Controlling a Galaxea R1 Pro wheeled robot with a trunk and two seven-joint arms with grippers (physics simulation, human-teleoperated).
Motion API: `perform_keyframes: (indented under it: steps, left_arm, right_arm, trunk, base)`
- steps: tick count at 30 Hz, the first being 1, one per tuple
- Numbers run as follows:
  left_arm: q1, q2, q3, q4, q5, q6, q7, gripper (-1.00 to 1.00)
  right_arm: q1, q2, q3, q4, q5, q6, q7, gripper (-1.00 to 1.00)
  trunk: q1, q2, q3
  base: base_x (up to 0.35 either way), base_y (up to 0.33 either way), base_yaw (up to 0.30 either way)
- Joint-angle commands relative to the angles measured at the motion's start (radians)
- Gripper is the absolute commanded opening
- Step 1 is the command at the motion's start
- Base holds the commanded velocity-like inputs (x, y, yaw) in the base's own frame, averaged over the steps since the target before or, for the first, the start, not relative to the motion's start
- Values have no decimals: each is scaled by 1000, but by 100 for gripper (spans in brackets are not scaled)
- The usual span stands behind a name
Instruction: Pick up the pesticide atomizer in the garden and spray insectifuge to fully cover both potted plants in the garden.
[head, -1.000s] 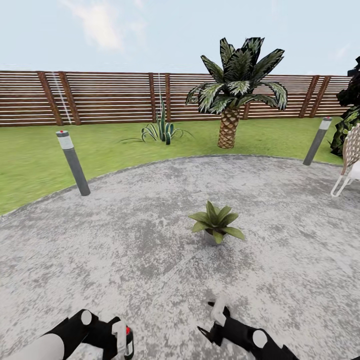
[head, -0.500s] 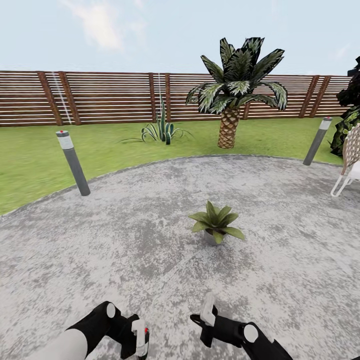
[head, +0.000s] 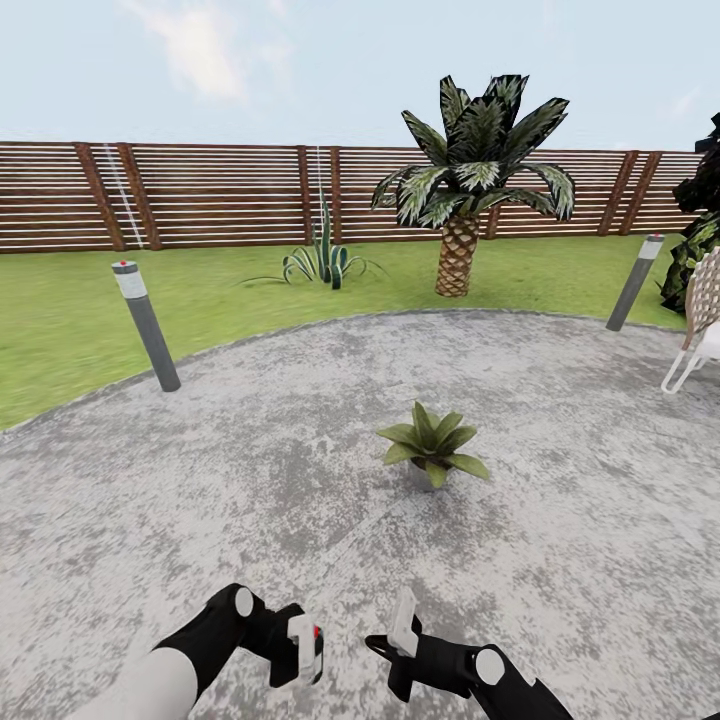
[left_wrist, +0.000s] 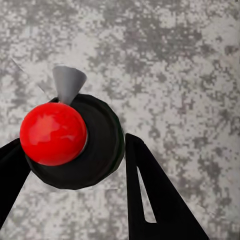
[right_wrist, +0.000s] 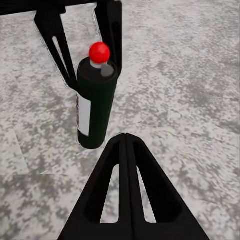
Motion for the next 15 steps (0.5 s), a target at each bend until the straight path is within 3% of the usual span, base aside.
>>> perform_keyframes:
  steps: [1, 9, 12, 15]
  left_arm:
    - [0, -1, 1, -6, -11, -11, 0, -100]
    - [2, -21, 2, -11, -9, -14, -1, -100]
    - [3, -39, 0, -10, -10, -16, -2, -100]
    - [4, -53, -27, -10, -10, -15, -2, -100]
  right_arm:
    - [0, 0, 0, 0, 10, -6, -2, -100]
    - [0, 0, 0, 0, 9, -6, -2, -100]
    - [0, 0, 0, 0, 10, -6, -2, -100]
    - [0, 0, 0, 0, 10, -6, -2, -100]
  trunk:
    - [0, 0, -1]
    - [0, 0, -1]
    - [0, 0, -1]
    - [0, 0, -1]
  base:
    - [0, 0, 0]
    - [0, 0, 0]
    - [0, 0, 0]
    - [0, 0, 0]
